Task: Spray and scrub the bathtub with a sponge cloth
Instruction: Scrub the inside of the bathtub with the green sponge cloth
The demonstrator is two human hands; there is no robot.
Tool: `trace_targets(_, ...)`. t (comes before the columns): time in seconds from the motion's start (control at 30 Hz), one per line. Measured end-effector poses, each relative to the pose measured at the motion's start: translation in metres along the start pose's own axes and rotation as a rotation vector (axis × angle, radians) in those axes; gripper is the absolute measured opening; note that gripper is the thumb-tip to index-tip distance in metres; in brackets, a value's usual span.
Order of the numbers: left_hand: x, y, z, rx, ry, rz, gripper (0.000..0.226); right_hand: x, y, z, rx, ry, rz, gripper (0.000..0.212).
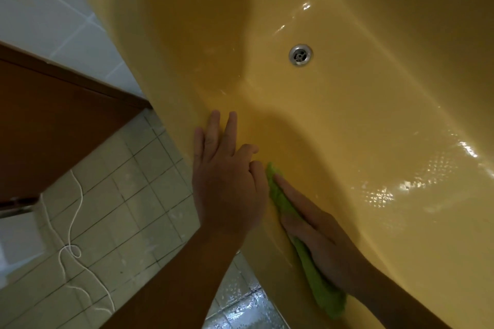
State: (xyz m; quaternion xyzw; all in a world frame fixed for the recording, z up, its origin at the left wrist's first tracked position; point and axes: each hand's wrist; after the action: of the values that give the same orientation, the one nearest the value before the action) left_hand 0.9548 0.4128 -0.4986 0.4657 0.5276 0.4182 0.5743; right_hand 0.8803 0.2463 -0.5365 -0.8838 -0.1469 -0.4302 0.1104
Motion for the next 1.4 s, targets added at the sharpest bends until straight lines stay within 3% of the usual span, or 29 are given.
trace_targets(0.13,0.004,0.000,0.003,-0.010,0.008,0.004,0.049,-0.034,0.015,0.008,-0.059,-0.116,0.052,0.046)
trace_targets(0.23,0.007,0.001,0.007,-0.009,-0.008,0.007,0.049,-0.080,0.021,0.036,-0.165,-0.363,-0.002,0.042)
trace_targets(0.33,0.012,0.001,0.013,0.005,-0.029,0.026,0.050,-0.080,0.016,0.072,-0.243,-0.536,0.007,0.058)
trace_targets(0.57,0.023,0.003,0.026,-0.018,0.003,0.014,0.049,0.029,-0.016,0.076,-0.054,-0.036,0.016,0.047)
trace_targets(0.7,0.029,0.005,0.037,-0.039,0.019,0.004,0.052,-0.016,0.001,0.073,-0.122,-0.162,0.008,0.045)
trace_targets(0.87,0.041,0.007,0.056,-0.050,0.050,0.020,0.052,-0.079,0.014,0.102,-0.269,-0.589,-0.095,0.048)
trace_targets(0.97,0.046,0.008,0.065,-0.053,0.059,0.005,0.051,-0.032,-0.001,0.126,-0.217,-0.502,-0.043,0.051)
trace_targets(1.1,0.053,0.010,0.072,-0.058,0.023,-0.005,0.049,0.062,-0.022,0.113,-0.079,-0.098,-0.036,0.045)
trace_targets(1.17,0.059,0.012,0.079,-0.057,0.001,-0.002,0.051,0.077,-0.024,0.099,-0.056,0.002,-0.008,0.048)
trace_targets(1.3,0.076,0.015,0.101,-0.070,-0.031,0.004,0.057,0.032,-0.007,0.097,-0.075,-0.189,0.091,0.047)
trace_targets(1.4,0.084,0.017,0.114,-0.072,-0.026,0.003,0.058,-0.031,0.006,0.117,-0.145,-0.448,-0.027,0.052)
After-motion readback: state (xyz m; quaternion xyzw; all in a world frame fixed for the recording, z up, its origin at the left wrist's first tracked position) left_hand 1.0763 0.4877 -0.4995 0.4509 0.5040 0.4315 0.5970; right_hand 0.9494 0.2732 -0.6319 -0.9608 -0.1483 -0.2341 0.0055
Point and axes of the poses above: each hand's wrist, its own z-axis towards the middle knuckle, its own y-axis out of the back of the hand, x = y × z, and after that the axes turned 5 degrees about -y, right-handed
